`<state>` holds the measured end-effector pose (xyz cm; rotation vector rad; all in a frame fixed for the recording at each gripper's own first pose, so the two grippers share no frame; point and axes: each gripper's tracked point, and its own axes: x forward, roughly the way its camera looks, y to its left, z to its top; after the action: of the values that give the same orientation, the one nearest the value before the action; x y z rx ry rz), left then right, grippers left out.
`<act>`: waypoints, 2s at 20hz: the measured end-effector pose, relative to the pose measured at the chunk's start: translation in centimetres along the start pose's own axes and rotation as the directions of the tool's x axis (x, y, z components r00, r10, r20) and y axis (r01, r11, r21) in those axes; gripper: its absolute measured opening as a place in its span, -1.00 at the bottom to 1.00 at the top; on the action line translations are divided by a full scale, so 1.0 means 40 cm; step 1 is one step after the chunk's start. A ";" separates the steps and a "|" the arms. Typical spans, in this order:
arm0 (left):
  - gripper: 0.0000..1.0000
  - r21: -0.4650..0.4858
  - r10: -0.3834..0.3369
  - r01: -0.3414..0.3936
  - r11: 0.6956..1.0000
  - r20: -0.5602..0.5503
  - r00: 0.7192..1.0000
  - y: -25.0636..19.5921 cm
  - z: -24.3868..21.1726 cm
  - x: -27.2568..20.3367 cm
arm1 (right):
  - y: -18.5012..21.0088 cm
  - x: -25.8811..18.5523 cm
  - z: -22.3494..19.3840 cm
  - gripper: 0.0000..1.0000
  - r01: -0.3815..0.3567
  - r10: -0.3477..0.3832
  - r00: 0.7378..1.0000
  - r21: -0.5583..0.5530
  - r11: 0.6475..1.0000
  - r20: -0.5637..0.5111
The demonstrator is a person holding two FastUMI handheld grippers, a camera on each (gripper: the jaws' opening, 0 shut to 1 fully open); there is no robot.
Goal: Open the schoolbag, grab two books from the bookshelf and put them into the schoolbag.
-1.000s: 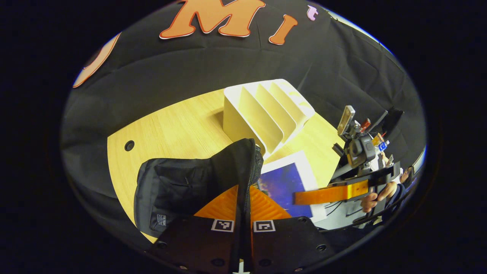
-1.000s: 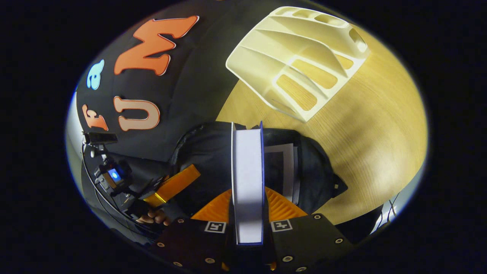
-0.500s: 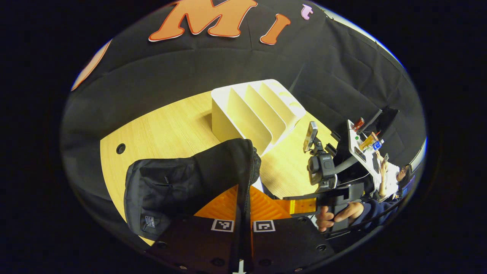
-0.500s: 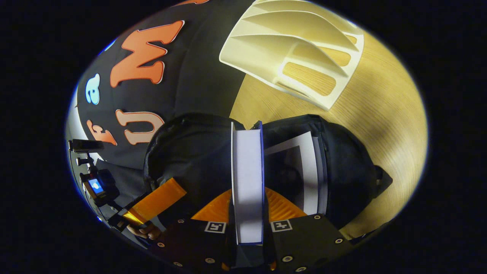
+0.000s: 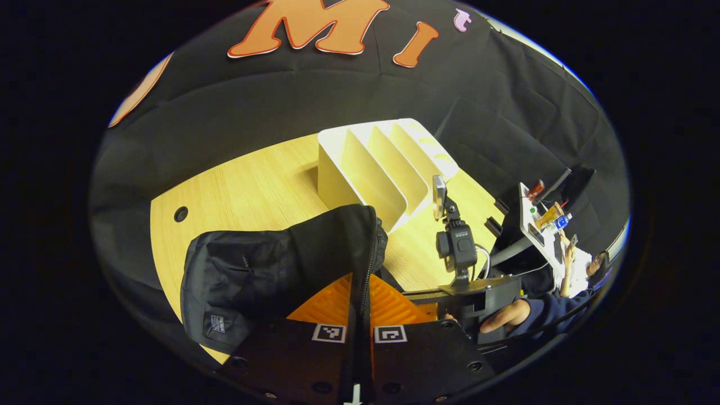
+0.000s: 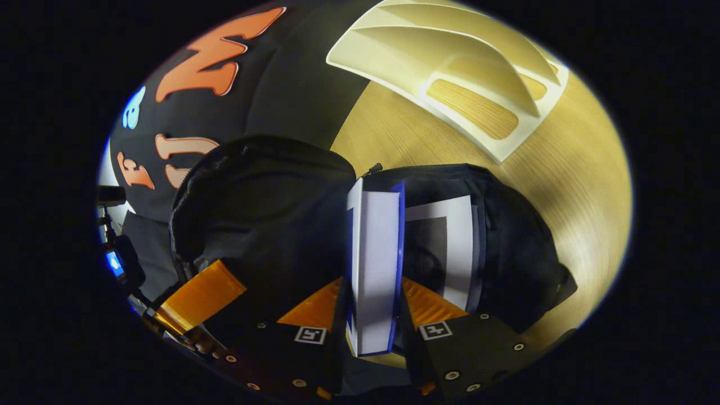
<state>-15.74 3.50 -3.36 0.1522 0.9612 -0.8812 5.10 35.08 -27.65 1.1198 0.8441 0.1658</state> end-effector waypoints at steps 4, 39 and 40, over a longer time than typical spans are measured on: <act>-0.91 -0.012 0.041 -0.041 0.999 -0.010 0.999 0.004 -0.017 0.025 | -0.034 -0.053 0.017 0.46 0.055 -0.059 0.998 -0.128 0.990 -0.026; 0.89 -0.370 0.635 -0.518 0.771 0.392 0.666 -0.286 0.252 -0.035 | -0.041 -0.764 0.605 0.96 0.412 -0.025 0.876 -0.721 0.557 0.481; 0.84 -0.393 0.648 -0.516 0.761 0.416 0.639 -0.284 0.265 -0.041 | -0.025 -0.783 0.616 0.96 0.425 0.002 0.863 -0.729 0.537 0.505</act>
<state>-17.40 -8.02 7.05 0.0020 0.4219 -0.1544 -0.24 0.67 -8.27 0.1019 0.3669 0.0631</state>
